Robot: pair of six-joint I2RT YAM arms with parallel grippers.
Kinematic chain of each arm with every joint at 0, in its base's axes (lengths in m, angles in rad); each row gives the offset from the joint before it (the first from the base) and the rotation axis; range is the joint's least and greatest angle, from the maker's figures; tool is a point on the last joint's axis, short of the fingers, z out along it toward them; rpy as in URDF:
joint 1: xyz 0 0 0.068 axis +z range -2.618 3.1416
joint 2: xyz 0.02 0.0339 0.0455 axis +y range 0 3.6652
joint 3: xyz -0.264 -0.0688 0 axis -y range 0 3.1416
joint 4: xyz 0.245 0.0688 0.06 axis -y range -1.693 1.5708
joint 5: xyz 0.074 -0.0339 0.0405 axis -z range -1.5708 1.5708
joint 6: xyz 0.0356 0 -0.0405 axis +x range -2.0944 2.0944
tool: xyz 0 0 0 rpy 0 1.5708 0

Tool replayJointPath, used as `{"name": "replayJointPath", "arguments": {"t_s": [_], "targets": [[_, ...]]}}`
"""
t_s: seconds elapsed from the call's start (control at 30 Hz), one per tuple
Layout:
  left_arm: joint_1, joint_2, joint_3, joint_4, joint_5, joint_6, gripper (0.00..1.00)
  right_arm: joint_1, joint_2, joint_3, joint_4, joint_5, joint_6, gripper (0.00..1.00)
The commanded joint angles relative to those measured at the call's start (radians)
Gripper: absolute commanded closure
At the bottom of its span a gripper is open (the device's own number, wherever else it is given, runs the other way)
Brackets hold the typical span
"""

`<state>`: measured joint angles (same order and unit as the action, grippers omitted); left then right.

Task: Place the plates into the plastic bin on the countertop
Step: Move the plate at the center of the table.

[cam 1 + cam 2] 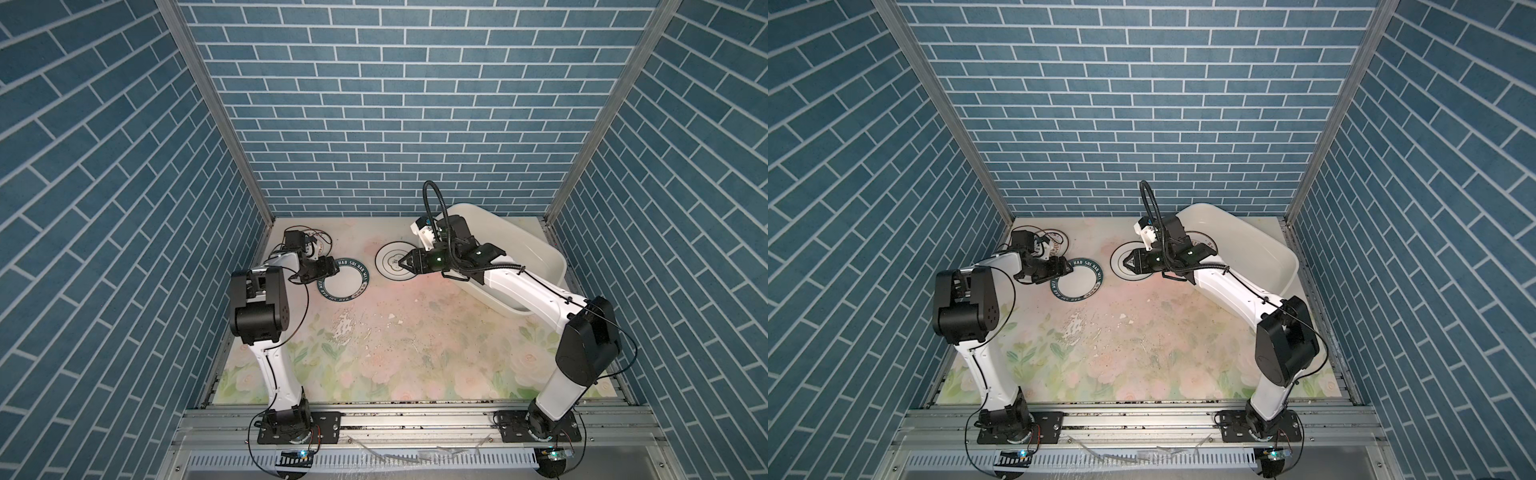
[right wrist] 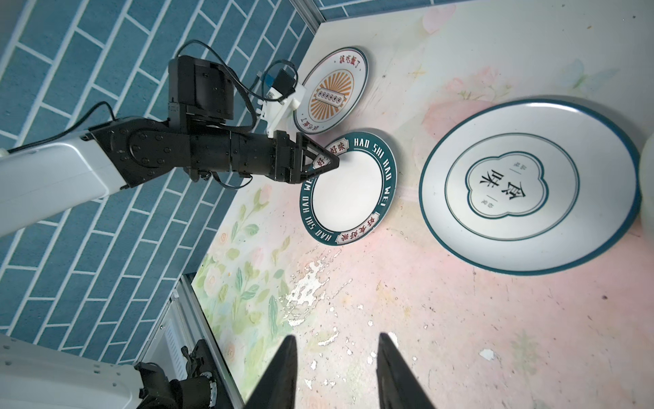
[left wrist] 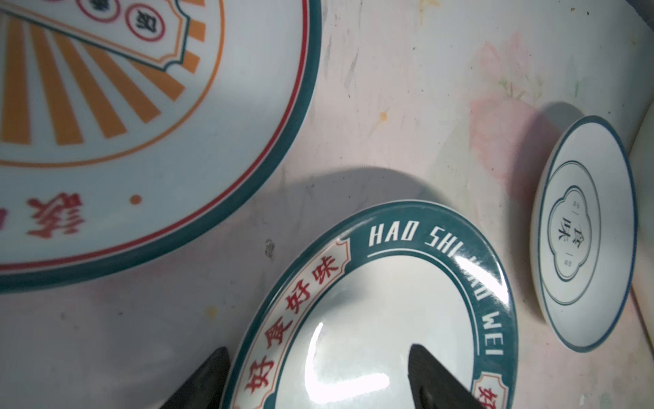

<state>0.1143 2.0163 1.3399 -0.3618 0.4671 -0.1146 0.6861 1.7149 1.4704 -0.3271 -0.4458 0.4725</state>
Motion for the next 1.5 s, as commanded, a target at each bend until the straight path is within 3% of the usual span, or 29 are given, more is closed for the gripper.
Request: {"name": "replayJointPath", "arguments": {"t_s": [0.0, 0.2, 0.4, 0.73, 1.47], "targets": [[-0.014, 0.013, 0.013, -0.075, 0.033, 0.026, 0.20, -0.002, 0.006, -0.021, -0.038, -0.015, 0.052, 0.61], [-0.051, -0.008, 0.011, -0.124, 0.091, 0.076, 0.20, 0.007, 0.026, -0.116, 0.027, -0.011, 0.164, 0.60], [-0.097, -0.015, 0.021, -0.181, 0.139, 0.129, 0.19, 0.007, 0.048, -0.245, 0.212, -0.054, 0.312, 0.60], [-0.132, -0.039, 0.034, -0.283, 0.162, 0.206, 0.19, 0.007, 0.130, -0.288, 0.318, -0.093, 0.422, 0.60], [-0.296, -0.070, -0.019, -0.425, 0.267, 0.366, 0.19, 0.039, 0.173, -0.424, 0.254, 0.025, 0.410, 0.59]]}}
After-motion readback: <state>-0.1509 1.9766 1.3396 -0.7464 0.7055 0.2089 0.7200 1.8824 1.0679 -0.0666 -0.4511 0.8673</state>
